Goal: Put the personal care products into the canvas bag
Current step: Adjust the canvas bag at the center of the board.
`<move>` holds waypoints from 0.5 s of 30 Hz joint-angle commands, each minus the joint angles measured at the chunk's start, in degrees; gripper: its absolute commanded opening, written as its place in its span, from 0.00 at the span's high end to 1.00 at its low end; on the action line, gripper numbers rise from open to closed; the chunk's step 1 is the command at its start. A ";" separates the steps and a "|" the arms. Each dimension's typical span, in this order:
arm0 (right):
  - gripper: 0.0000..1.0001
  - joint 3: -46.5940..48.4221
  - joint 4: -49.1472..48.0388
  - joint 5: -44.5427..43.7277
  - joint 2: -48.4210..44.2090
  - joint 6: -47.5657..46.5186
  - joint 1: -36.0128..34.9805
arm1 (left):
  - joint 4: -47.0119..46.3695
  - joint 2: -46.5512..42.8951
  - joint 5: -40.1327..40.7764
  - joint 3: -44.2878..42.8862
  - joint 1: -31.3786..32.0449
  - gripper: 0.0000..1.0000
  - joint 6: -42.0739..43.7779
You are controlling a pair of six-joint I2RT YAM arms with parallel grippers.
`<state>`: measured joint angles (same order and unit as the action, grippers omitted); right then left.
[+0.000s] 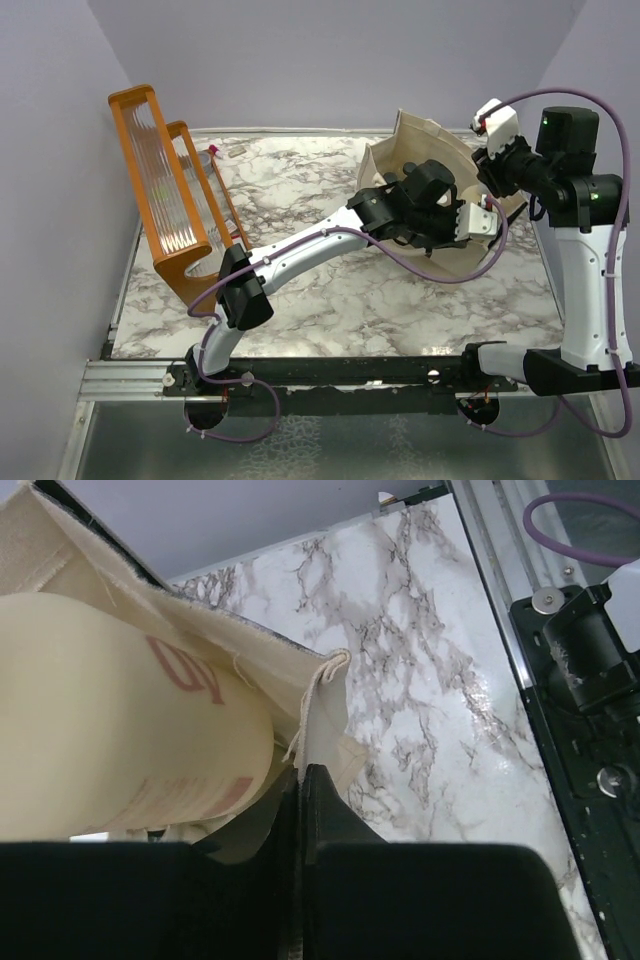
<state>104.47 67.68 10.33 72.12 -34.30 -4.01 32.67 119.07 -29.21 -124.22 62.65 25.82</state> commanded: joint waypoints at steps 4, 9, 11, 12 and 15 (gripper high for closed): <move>0.99 -0.87 -2.19 -5.97 -1.77 -3.84 0.42 | -1.54 -0.76 -0.27 -2.03 0.54 1.00 -1.04; 0.99 -1.78 -1.59 -7.36 -2.24 -5.26 0.41 | -1.75 -0.37 -0.40 -2.56 0.58 1.00 -1.85; 0.99 -2.16 -1.13 -7.14 -2.08 -5.57 0.41 | -1.71 -0.33 -0.91 -2.84 0.54 1.00 -2.24; 0.99 -2.40 -0.90 -7.02 -2.00 -5.74 0.41 | -1.67 -0.33 -1.20 -2.97 0.55 1.00 -2.47; 0.99 -3.27 -0.30 -6.70 -1.74 -6.11 0.41 | -1.38 -0.17 -2.37 -3.51 0.54 1.00 -3.20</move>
<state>101.30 69.10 6.66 72.07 -37.60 -4.01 32.64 119.09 -29.02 -124.44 62.63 24.62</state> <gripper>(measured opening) 0.328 0.033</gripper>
